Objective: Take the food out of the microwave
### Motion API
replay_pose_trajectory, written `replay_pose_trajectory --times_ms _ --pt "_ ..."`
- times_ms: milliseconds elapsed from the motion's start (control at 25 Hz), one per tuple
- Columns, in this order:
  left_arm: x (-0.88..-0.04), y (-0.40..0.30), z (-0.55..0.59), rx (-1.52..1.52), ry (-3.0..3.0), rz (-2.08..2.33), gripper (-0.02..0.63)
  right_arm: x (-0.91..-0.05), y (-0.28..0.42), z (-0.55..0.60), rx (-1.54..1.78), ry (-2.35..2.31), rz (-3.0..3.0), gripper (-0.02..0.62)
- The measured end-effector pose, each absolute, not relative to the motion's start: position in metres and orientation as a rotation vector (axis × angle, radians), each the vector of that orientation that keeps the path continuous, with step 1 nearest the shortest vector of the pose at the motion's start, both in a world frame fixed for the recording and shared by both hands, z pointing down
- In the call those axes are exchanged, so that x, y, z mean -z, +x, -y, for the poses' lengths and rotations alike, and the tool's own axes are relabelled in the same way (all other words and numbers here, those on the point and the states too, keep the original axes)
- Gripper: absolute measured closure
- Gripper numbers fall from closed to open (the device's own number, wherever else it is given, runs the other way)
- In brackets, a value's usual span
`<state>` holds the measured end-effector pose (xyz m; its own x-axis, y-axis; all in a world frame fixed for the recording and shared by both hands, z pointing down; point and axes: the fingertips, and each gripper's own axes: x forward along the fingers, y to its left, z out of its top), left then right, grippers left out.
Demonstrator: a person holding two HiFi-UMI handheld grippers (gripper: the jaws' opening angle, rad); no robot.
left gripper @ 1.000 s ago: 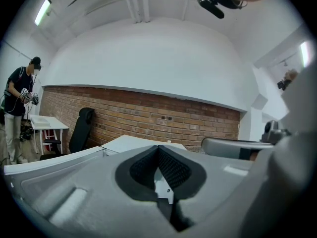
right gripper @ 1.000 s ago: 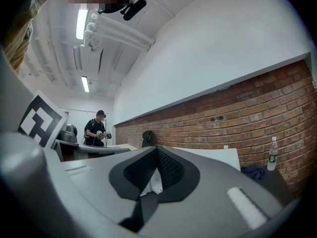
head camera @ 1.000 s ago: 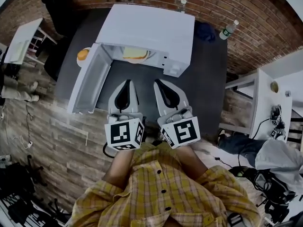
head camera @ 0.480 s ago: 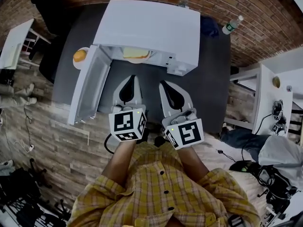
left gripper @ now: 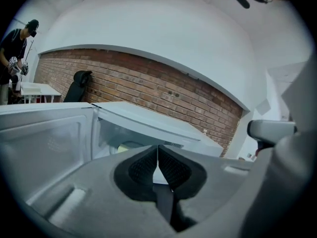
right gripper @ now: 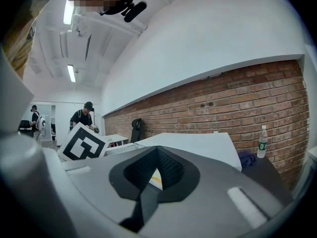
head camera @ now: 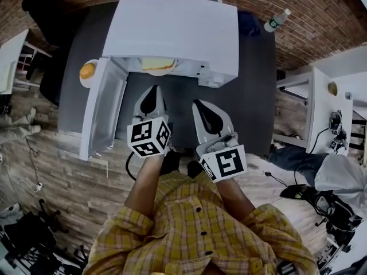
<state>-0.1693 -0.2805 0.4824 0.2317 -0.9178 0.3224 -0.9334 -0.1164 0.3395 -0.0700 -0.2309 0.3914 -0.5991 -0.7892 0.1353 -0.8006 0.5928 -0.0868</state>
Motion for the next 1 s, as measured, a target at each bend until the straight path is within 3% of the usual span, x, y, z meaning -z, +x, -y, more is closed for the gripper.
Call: replay_pose_trajectory --times_ms 600,1000 --pt "-0.557 -0.169 0.312 0.000 1.907 1.511 0.540 -0.406 -0.075 0.239 -0.228 1.375 2.697 0.592" --pt "-0.607 -0.178 0.336 0.197 1.719 1.397 0.466 -0.411 -0.077 0.249 -0.230 1.390 2.684 0.592"
